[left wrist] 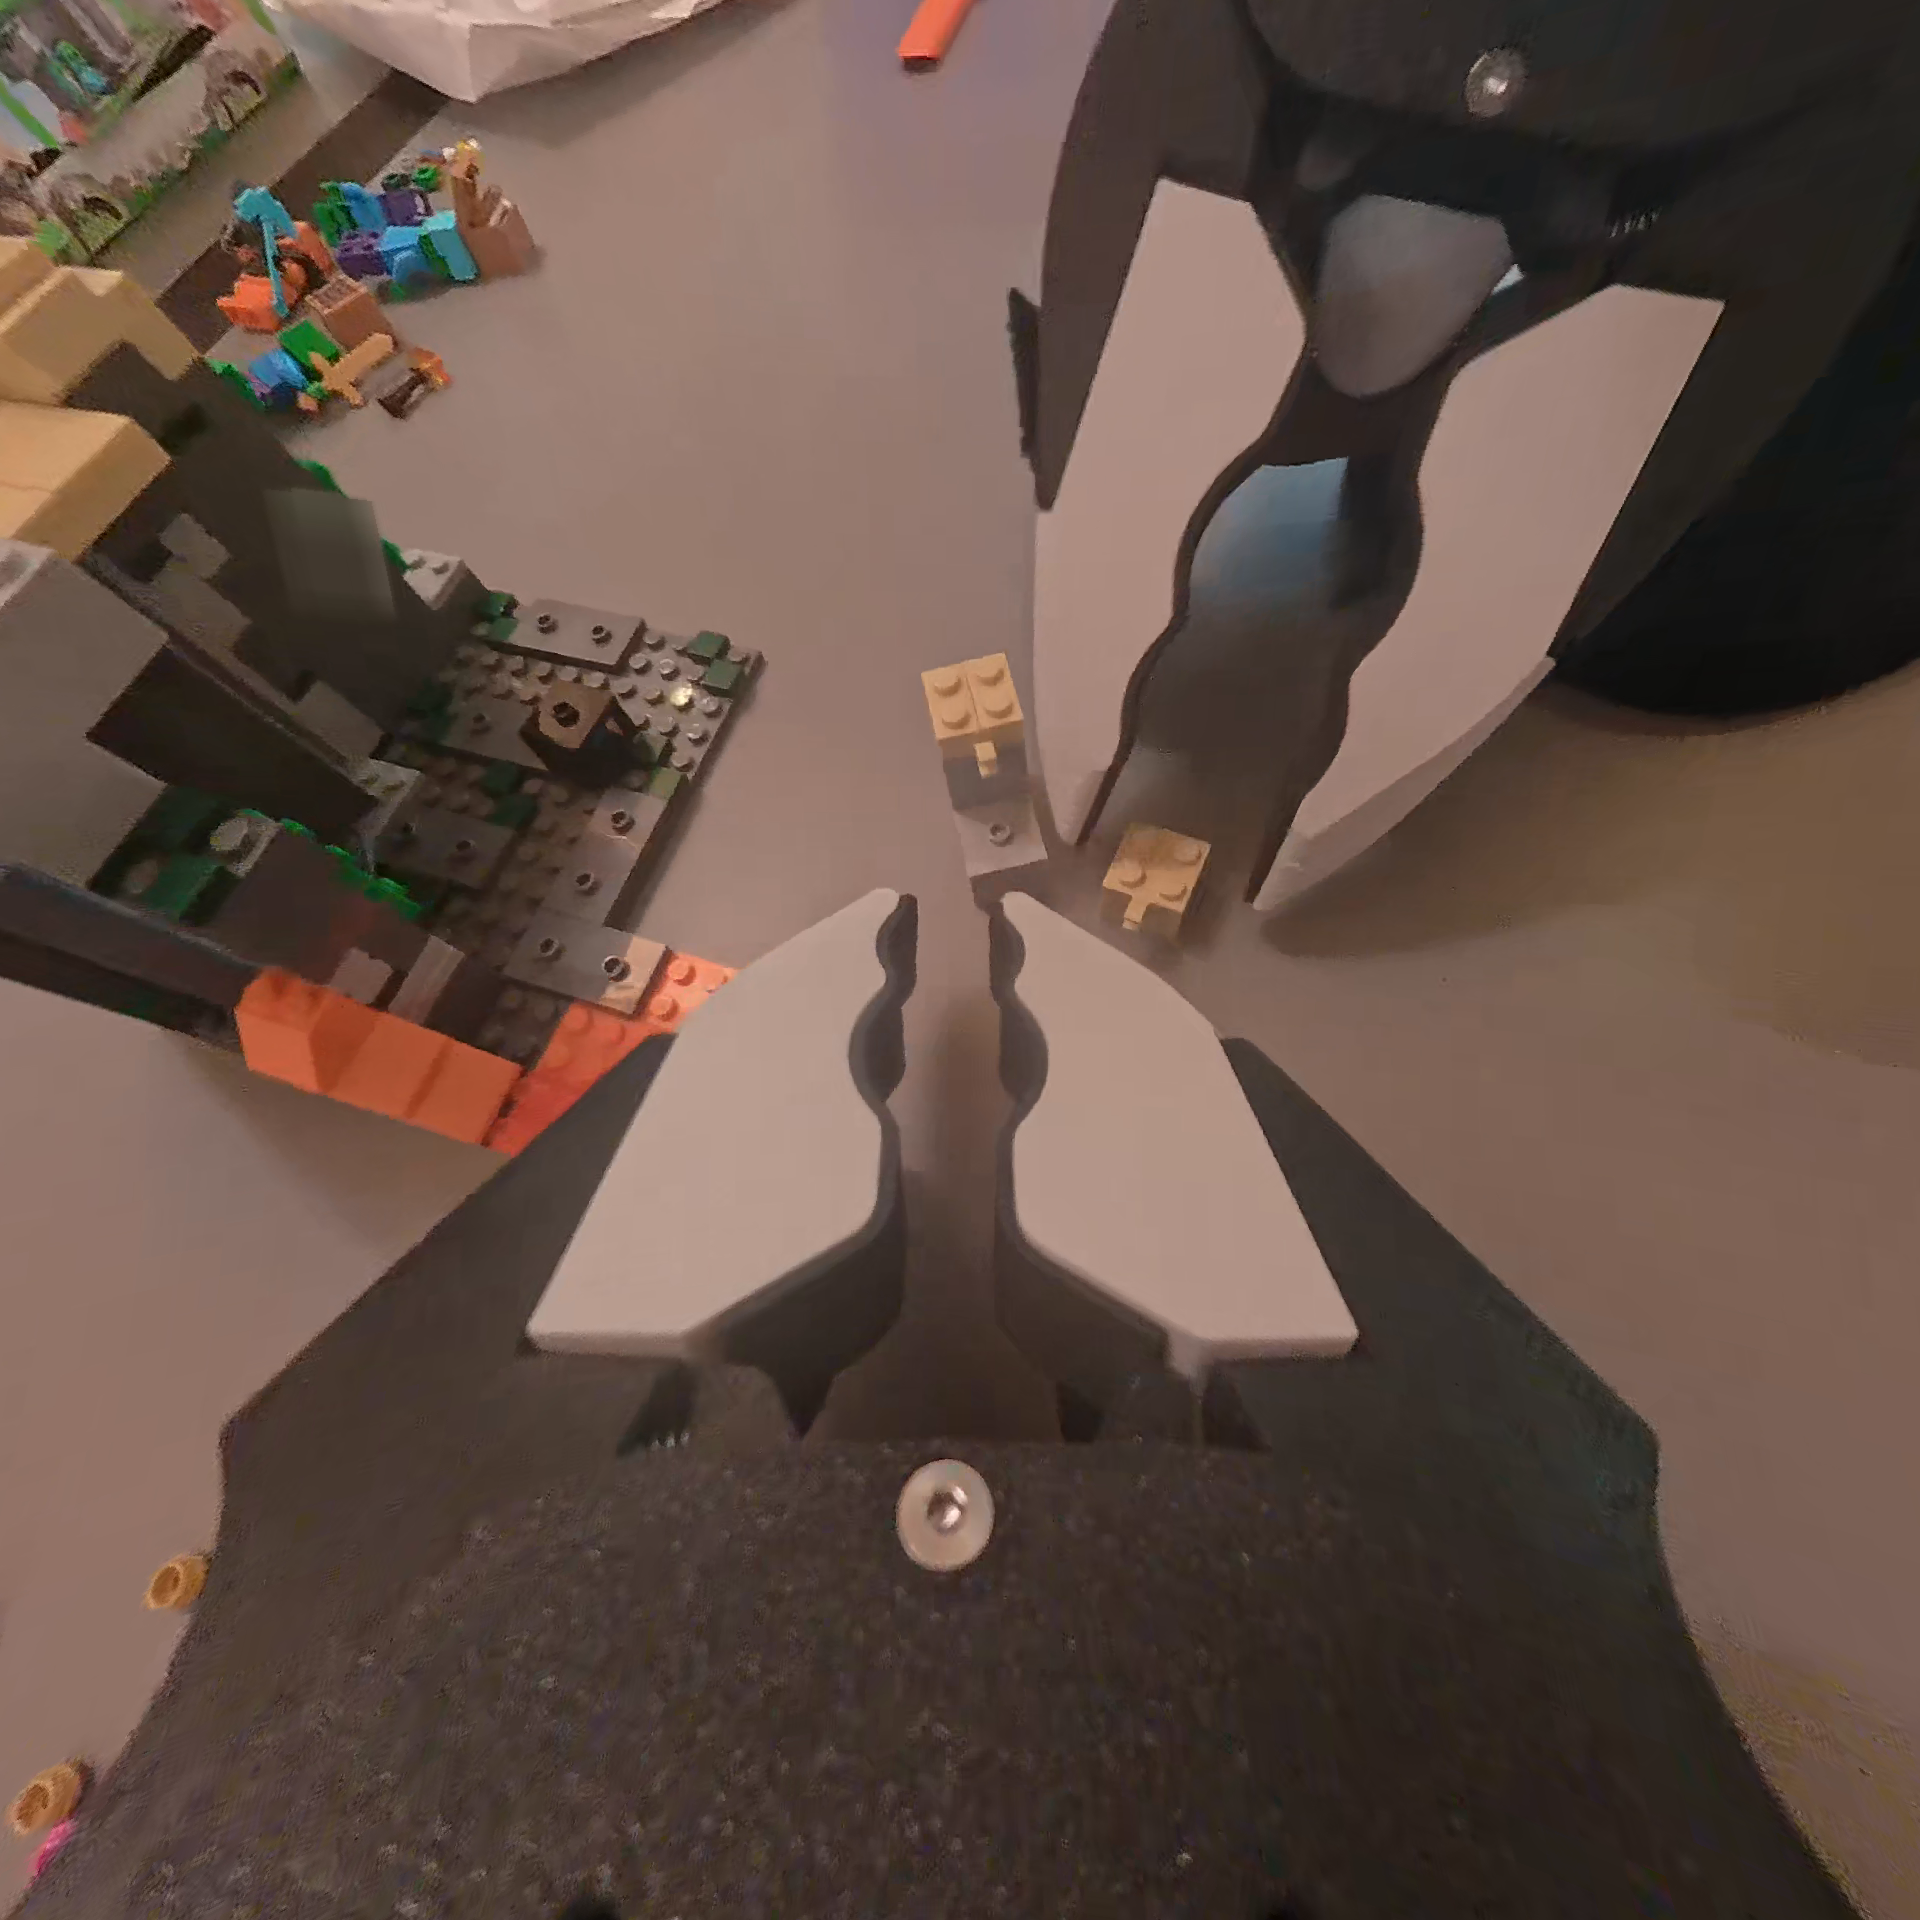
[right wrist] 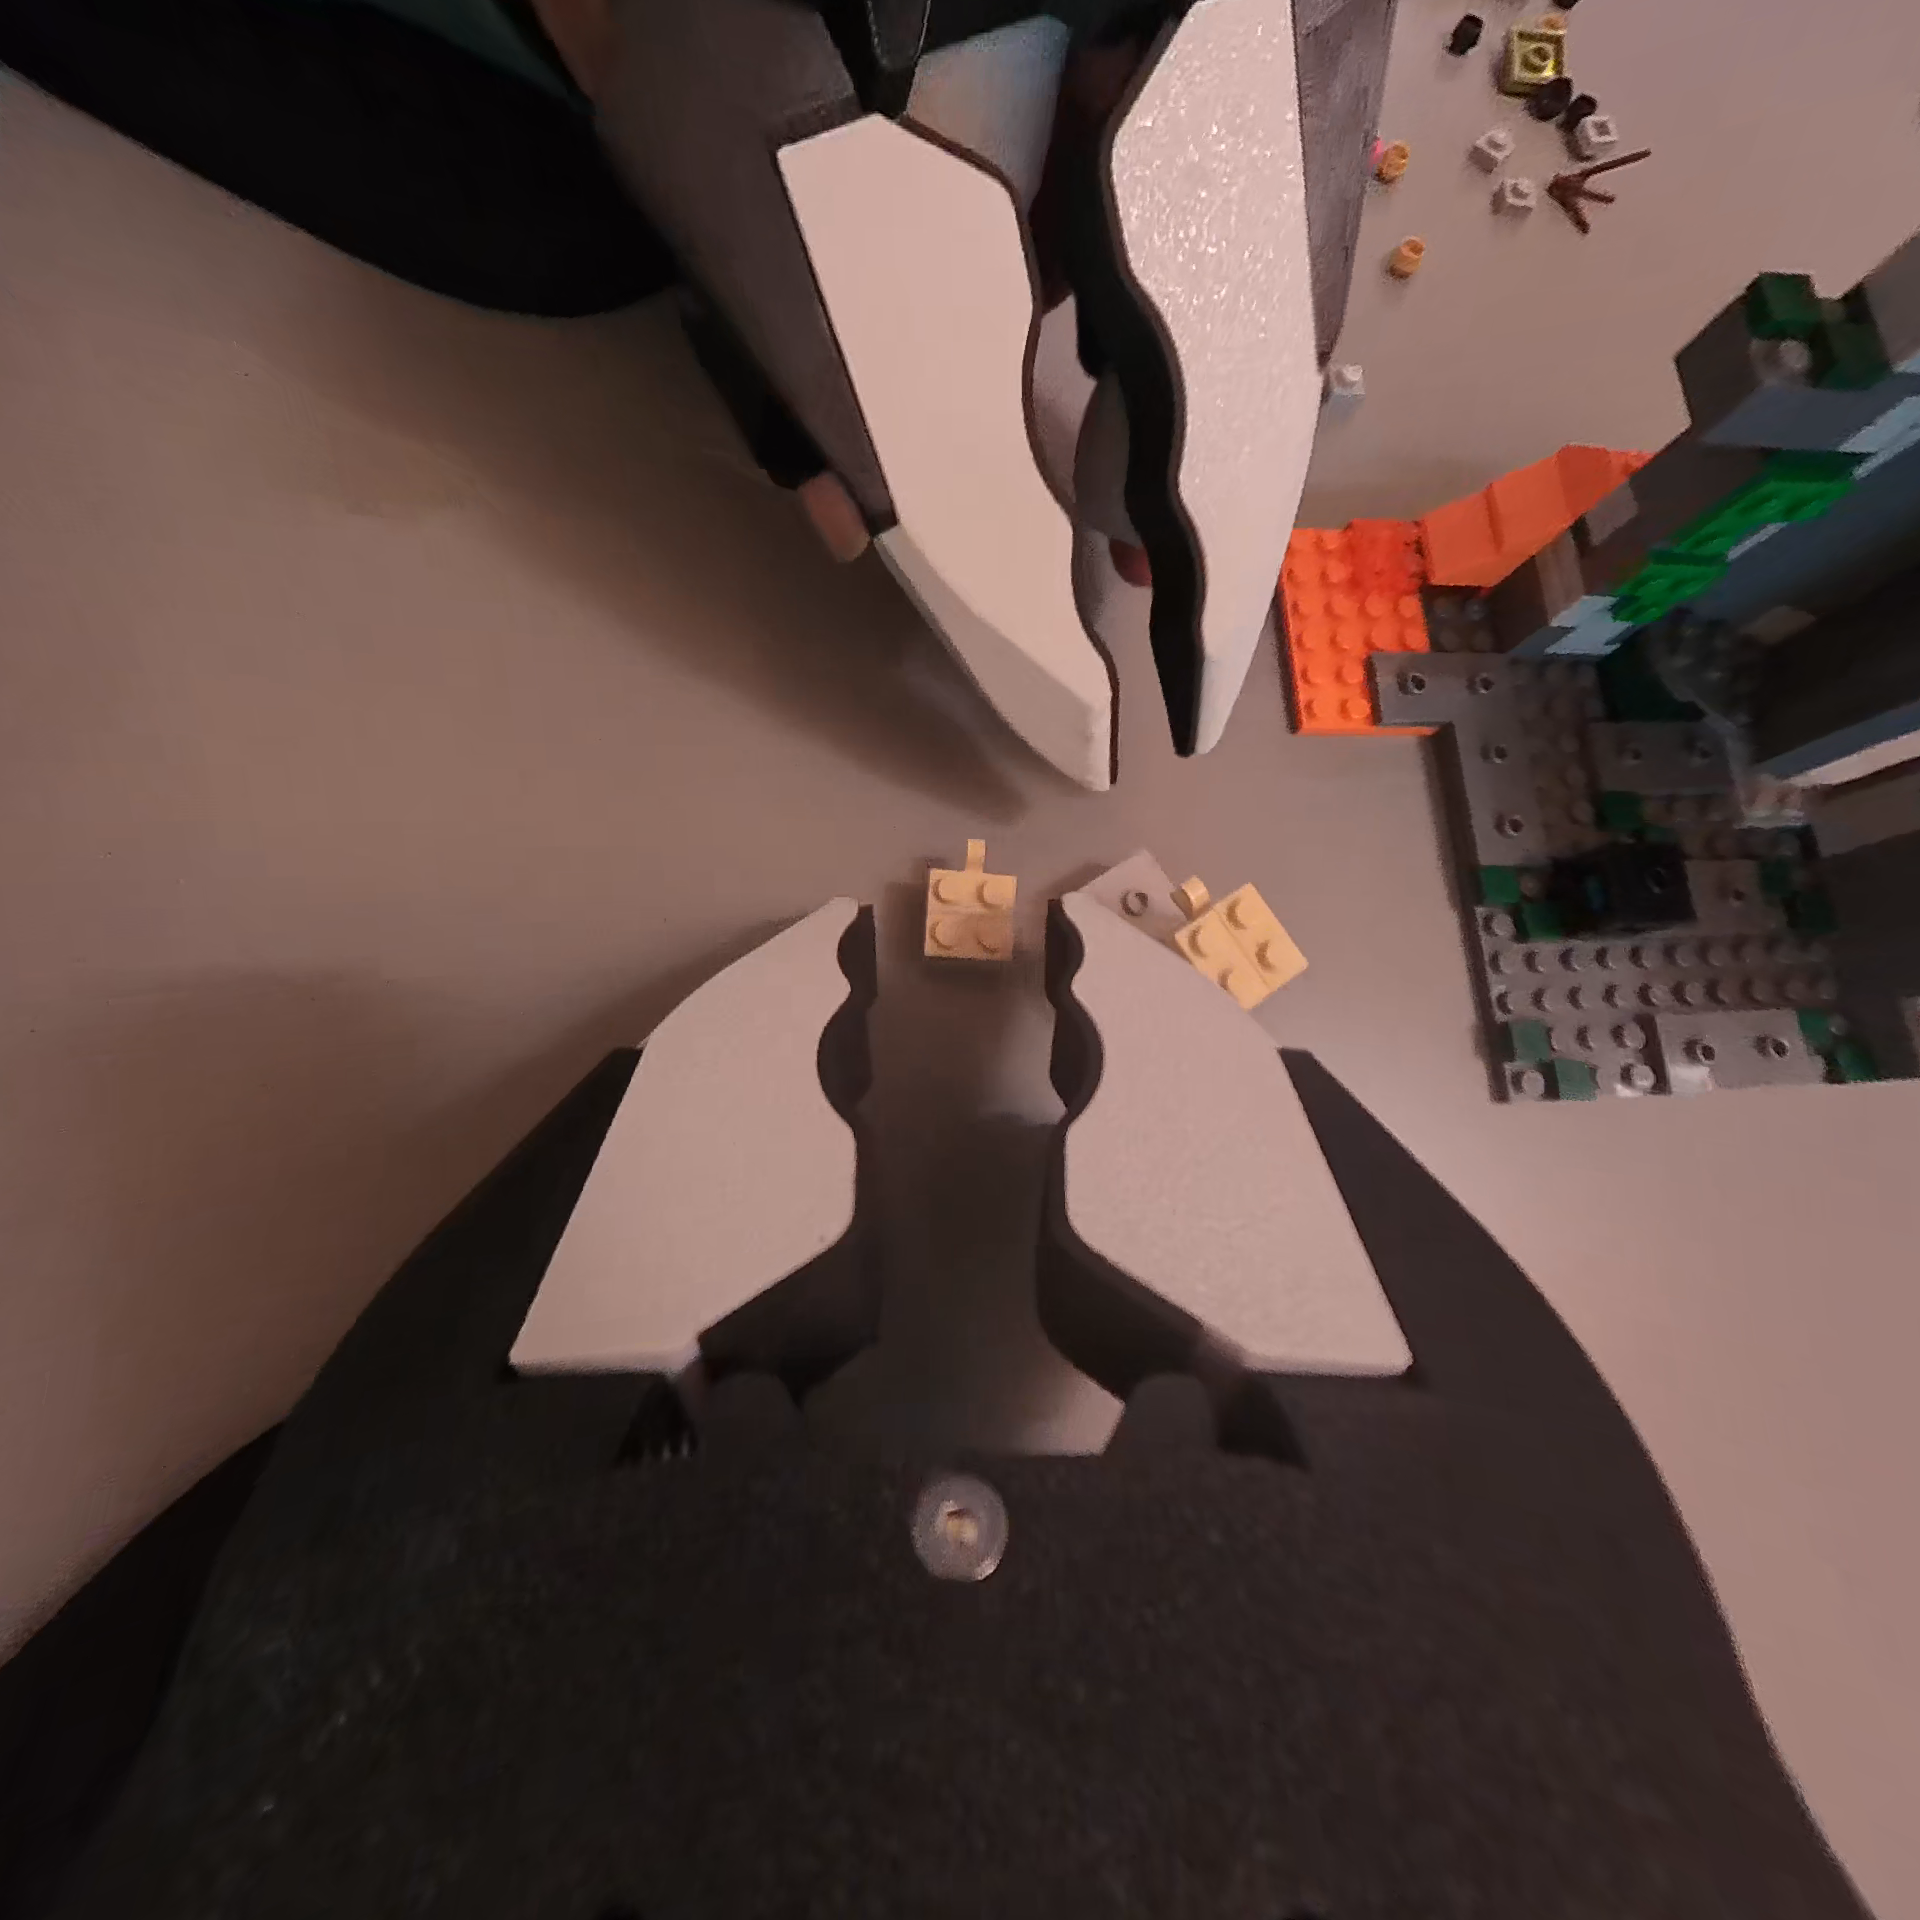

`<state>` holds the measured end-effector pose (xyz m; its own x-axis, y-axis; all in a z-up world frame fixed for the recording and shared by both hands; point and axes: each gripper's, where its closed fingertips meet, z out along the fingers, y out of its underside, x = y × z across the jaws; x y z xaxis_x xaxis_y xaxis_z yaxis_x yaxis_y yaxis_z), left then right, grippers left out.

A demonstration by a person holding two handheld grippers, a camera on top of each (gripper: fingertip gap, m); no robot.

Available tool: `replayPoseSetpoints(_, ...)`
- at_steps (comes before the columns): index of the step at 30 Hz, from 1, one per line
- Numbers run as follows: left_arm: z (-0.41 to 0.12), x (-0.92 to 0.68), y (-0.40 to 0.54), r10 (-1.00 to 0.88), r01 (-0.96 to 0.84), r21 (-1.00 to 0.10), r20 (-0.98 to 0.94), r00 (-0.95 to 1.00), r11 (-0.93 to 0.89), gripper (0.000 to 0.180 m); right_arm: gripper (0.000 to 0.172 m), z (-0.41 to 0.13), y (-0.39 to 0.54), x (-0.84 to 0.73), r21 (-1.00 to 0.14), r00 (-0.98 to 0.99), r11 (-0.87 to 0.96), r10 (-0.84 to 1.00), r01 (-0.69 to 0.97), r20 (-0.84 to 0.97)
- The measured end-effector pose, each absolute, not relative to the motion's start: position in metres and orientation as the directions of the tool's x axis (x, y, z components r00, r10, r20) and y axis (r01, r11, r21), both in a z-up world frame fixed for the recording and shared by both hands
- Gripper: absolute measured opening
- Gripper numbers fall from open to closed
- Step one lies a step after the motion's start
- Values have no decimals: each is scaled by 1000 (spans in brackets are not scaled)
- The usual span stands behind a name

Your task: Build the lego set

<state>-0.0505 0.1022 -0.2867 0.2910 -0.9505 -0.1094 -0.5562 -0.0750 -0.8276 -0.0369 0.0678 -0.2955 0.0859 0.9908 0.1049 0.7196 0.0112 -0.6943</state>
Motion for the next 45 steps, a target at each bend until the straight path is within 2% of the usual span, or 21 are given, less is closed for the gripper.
replayPoseSetpoints(1, -287, -50, 102, -950, -559, -826, -117, 288, -68, 13, 31, -297, 69, -38, -688, 88, 15, 990, 725, 114)
replayPoseSetpoints(5, -287, -50, 100, -953, -558, -827, -118, 279, -61, 13, 16, -299, 69, -40, -688, 84, 30, 988, 725, 131)
replayPoseSetpoints(10, -292, -48, 97, -959, -586, -809, -120, 258, -56, 22, 16, -281, 61, -26, -723, 50, 57, 991, 688, 126)
replayPoseSetpoints(13, -295, -39, 95, -964, -591, -798, -55, 260, -114, 34, 16, -260, 73, -12, -740, 61, 75, 986, 668, 155)
replayPoseSetpoints(16, -298, -32, 99, -959, -597, -786, -19, 284, -162, 38, 16, -246, 87, -4, -732, 53, 95, 983, 675, 177)
replayPoseSetpoints(19, -302, -29, 103, -955, -612, -768, 0, 298, -191, 30, 16, -243, 97, -2, -709, 32, 110, 982, 697, 185)
replayPoseSetpoints(24, -303, -20, 104, -968, -645, -752, -38, 247, -135, 17, 16, -250, 100, -8, -684, -43, 160, 982, 711, 185)
replayPoseSetpoints(28, -303, -18, 99, -991, -659, -751, -43, 124, -50, 16, 16, -256, 103, -12, -655, -75, 177, 981, 735, 181)
replayPoseSetpoints(34, -303, -23, 97, -995, -658, -752, -42, 90, -28, 16, 16, -262, 99, -17, -627, -99, 161, 986, 763, 132)
replayPoseSetpoints(45, -304, -25, 93, -997, -655, -756, -38, 62, -12, 17, 16, -265, 97, -25, -649, -92, 129, 992, 750, 91)
